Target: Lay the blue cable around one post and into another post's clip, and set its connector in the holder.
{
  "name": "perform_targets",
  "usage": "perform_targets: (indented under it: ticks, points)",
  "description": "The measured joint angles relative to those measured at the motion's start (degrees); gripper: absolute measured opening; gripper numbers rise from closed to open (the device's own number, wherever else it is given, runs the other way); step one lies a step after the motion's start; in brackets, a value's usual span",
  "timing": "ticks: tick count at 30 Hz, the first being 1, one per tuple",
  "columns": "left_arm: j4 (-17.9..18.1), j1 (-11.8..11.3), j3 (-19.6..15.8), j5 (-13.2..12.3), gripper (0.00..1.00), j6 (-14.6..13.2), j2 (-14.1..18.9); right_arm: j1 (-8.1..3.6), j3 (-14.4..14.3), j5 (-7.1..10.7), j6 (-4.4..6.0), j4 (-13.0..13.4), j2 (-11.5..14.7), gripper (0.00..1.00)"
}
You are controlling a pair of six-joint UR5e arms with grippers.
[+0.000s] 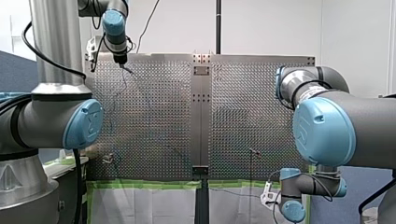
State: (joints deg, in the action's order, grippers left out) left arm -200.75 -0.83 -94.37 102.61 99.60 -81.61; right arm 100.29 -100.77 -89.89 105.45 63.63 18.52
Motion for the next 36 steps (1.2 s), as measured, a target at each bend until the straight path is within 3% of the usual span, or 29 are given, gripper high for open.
perform_targets:
  ticks: [15,36]
  points:
    - [-7.73,-0.37,1.38,0.11,0.87,-0.02,-0.15,0.52,0.28,-0.12,-0.05,-0.51,0.0,0.0]
    - [-8.93,0.06,1.33,1.0,0.87,-0.02,-0.12,0.8,0.26,-0.12,-0.05,-0.63,0.0,0.0]
